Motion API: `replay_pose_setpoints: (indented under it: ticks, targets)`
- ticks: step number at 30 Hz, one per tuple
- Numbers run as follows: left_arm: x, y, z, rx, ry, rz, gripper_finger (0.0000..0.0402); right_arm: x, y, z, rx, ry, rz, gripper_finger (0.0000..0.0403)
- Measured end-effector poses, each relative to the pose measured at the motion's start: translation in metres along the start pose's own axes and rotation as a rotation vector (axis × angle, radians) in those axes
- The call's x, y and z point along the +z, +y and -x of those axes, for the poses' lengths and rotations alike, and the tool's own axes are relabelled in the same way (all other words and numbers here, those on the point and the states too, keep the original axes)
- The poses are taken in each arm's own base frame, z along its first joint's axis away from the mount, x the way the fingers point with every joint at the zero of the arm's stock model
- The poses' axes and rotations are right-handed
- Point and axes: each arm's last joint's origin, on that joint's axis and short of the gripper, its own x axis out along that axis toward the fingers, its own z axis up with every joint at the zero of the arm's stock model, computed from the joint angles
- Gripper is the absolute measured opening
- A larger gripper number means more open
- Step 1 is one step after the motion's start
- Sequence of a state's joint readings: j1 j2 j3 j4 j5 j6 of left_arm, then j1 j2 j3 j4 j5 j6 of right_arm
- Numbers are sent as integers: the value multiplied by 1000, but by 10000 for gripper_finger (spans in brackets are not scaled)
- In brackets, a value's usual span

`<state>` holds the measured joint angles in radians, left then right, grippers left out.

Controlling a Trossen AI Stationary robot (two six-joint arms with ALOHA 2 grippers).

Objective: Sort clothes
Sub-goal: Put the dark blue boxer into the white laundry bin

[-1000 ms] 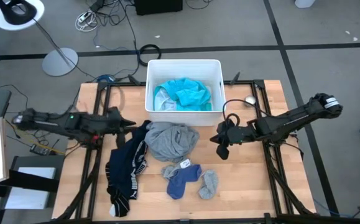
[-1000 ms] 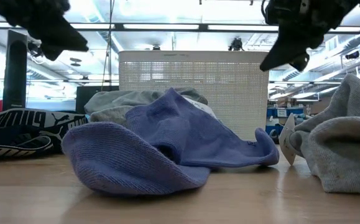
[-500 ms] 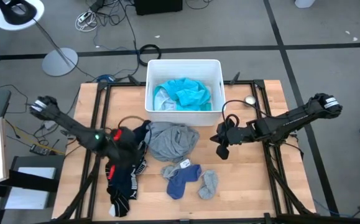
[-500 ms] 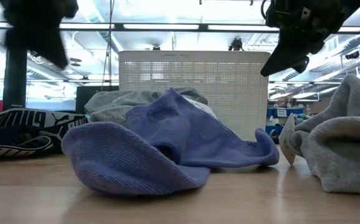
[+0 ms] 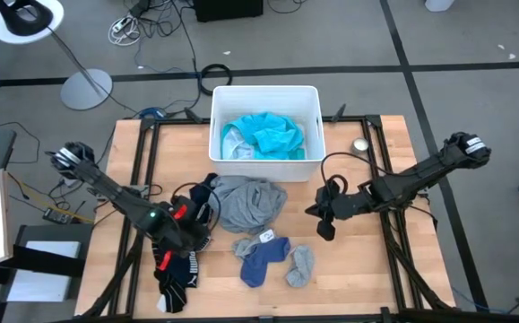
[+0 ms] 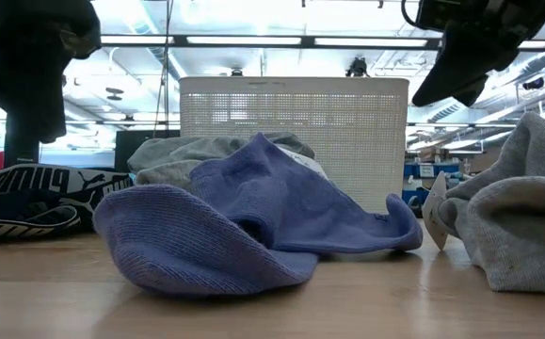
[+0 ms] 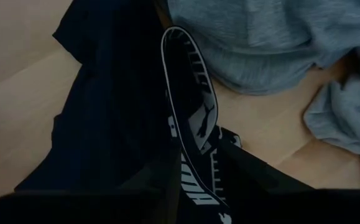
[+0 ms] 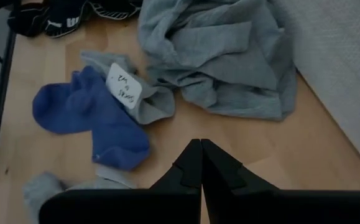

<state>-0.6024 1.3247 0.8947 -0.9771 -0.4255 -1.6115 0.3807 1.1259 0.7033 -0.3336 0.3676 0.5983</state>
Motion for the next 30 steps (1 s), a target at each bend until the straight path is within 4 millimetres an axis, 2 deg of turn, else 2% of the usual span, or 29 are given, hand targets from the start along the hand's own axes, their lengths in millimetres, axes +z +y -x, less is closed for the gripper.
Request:
replay_pose_setpoints:
  ticks: [14, 30]
  targets:
    - [5, 0, -9, 59, -9, 63, 108, 0, 1, 1, -21, -21, 21, 3]
    - [-7, -9, -48, 236, 84, 52, 107, 1, 2, 1, -14, -31, 17, 3]
